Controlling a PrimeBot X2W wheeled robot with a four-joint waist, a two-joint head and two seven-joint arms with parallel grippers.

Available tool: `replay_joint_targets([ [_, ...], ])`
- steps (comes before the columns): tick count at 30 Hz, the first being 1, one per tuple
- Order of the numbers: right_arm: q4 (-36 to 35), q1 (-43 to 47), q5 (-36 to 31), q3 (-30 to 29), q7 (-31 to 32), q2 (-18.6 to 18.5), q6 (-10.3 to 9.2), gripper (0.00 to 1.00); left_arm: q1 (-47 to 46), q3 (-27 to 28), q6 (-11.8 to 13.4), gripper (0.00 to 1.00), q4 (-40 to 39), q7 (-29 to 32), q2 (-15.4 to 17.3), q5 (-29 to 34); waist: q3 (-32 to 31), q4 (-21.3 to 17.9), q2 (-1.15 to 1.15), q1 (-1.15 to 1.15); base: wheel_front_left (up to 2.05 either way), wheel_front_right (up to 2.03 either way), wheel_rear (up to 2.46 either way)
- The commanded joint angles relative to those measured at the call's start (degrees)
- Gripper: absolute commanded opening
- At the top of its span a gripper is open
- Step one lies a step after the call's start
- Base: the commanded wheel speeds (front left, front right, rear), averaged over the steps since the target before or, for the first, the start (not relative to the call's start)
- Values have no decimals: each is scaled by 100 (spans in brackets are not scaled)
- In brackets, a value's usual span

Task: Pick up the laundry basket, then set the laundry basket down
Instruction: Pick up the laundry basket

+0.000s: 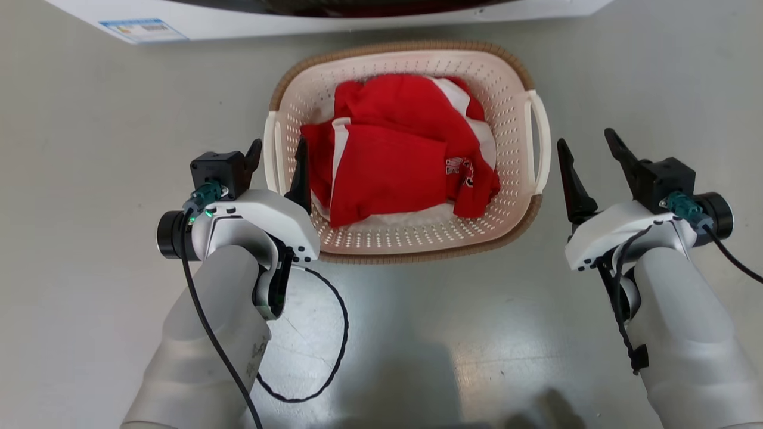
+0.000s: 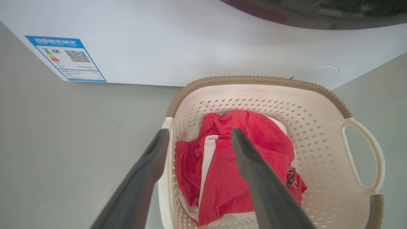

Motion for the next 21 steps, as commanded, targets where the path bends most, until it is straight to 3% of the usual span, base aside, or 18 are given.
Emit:
replay_joint_targets([
  [1,-110,63,-38,101,-62,37,34,100,-55,132,40,100,-20,-35,101,66,116,-1,0,0,0,0,0],
  [21,78,-340,-130,164,-62,70,34,100,-523,320,62,100,504,-35,101,414,788,78,0,0,0,0,0],
])
